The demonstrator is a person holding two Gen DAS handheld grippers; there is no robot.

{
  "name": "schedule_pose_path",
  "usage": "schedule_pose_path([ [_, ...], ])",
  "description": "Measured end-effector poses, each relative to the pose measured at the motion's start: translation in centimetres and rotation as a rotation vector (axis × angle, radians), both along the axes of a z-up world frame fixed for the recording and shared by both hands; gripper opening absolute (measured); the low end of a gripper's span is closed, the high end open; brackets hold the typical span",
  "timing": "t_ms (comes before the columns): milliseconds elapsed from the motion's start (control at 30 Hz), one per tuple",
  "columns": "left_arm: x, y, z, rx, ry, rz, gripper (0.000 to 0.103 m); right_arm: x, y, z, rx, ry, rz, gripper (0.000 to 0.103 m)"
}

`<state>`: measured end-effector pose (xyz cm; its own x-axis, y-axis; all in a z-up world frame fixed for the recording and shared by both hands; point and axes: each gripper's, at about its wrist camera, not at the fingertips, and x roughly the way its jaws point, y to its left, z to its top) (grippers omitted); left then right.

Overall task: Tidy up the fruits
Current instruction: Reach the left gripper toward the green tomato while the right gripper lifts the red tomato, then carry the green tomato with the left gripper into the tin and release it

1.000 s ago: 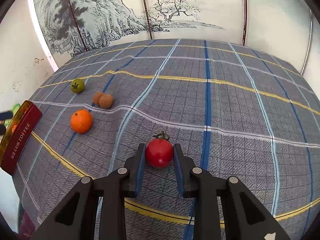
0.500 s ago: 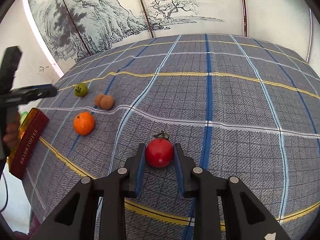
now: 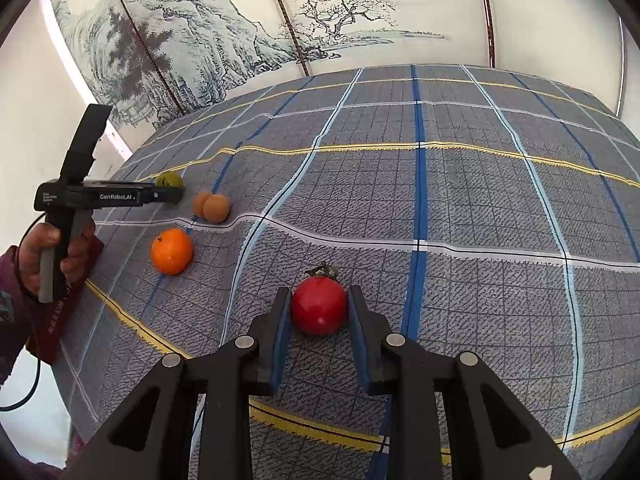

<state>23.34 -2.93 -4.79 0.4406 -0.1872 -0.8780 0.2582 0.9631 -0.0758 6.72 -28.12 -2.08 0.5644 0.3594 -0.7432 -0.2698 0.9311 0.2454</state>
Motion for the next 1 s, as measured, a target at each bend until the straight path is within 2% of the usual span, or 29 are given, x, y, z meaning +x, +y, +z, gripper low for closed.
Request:
schedule_pose_path([
  [133, -2.8, 0.3, 1.4, -0.049, -0.023, 0.045, 0.037, 0.0, 0.1, 0.0, 0.001, 0.001, 0.000, 0.026],
  [467, -14.5, -0.5, 5.3, -0.118, -0.073, 0.094, 0.038, 0.0, 0.1, 0.0, -0.004, 0.000, 0.000, 0.026],
  [733, -20.7, 0.7, 6.6, -0.093, -0.107, 0.128, 0.038, 0.1, 0.2, -0.2, -0.019, -0.003, 0.000, 0.026],
  [1000, -23.2, 3.4, 7.5, -0.058, -0.151, 0.210, 0.038, 0.2, 0.9, -0.2, -0.054, -0.010, 0.000, 0.026],
])
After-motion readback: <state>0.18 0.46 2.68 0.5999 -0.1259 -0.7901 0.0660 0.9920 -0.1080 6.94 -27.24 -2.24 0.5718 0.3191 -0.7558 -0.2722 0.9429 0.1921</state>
